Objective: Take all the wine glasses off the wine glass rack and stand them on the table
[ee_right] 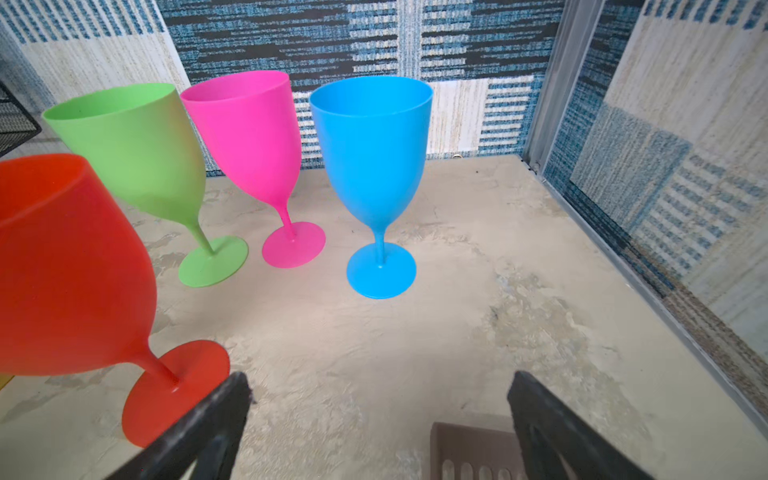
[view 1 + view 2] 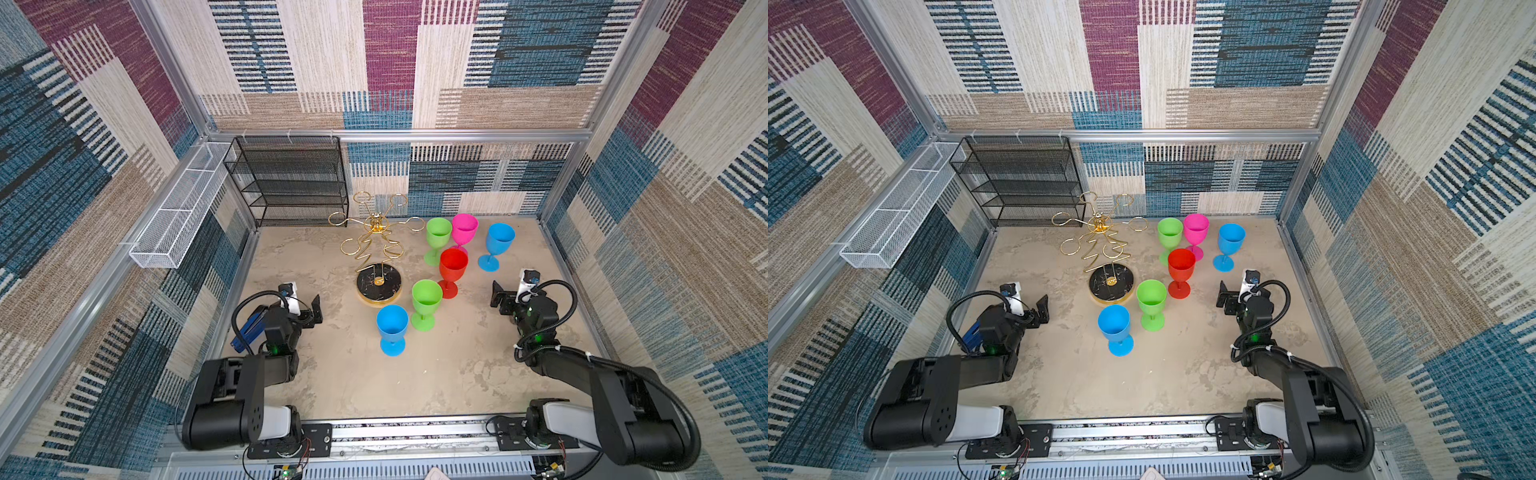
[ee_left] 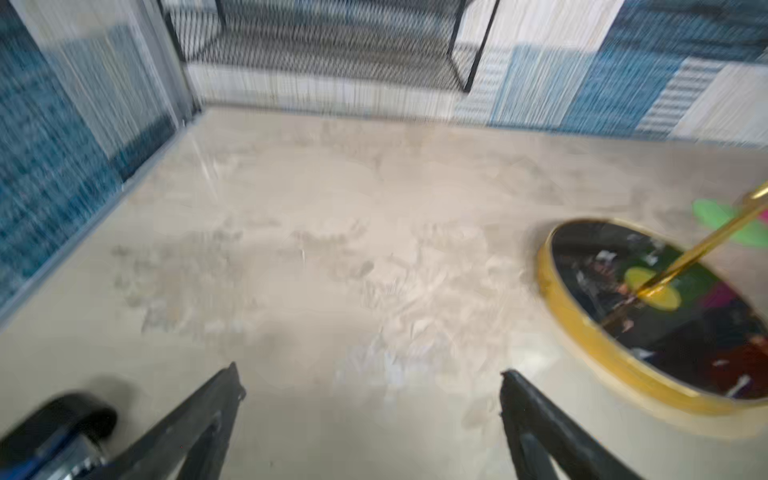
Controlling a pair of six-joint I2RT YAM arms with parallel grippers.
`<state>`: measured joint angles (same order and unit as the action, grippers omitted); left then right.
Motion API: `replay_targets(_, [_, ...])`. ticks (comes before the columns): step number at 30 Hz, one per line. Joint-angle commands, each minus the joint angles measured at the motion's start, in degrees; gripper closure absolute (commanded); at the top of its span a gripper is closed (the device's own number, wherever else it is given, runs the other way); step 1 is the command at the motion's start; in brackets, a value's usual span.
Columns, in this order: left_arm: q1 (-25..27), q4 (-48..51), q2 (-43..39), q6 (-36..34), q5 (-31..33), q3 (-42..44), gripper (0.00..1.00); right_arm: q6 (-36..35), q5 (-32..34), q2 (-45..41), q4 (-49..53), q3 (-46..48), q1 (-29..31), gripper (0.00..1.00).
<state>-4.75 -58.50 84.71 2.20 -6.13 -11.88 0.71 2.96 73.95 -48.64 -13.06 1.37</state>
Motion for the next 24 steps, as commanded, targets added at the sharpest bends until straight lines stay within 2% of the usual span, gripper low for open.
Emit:
replay_targets(1, [-0.78,-15.49,5.78,-0.81,-2.58,0.17,0.01,-2.83,-1.7,4.47,-21.0,2.9,-0.37,0.01])
replay_targets(3, [-1.13,-4.2,0.9,0.57,0.67,-1.98,0.01,-3.11,-3.22,7.51,-25.13,3.86,-0.56,0.01])
replay_targets(4, [-1.13,-1.61,1.4,0.82,1.2,-3.61,0.01,-3.58,-4.61,9.72,-27.7,4.43,-0.65,0.01])
replay_targets(6, [-1.12,-3.83,3.8,0.45,0.17,-4.76,0.01,-4.03,-5.7,13.99,-33.05,5.25,-0.66,0.01])
replay_targets(7, [-1.13,-1.55,2.99,0.35,0.29,-5.12,0.01,-4.12,-5.64,14.58,-34.44,5.28,-0.66,0.01])
replay_targets(8, [-1.09,0.78,2.09,0.72,1.12,-5.5,0.01,-3.96,-5.67,13.33,-30.39,4.51,-0.71,0.01])
replay_targets(18, [-0.96,-16.93,5.04,3.11,7.32,1.93,0.01,-3.86,-5.34,13.79,-29.89,3.83,-0.79,0.01])
replay_targets(24, [-0.91,-8.03,2.9,3.78,8.66,-1.36,0.01,-3.78,-5.29,13.59,-29.87,3.96,-0.83,0.01])
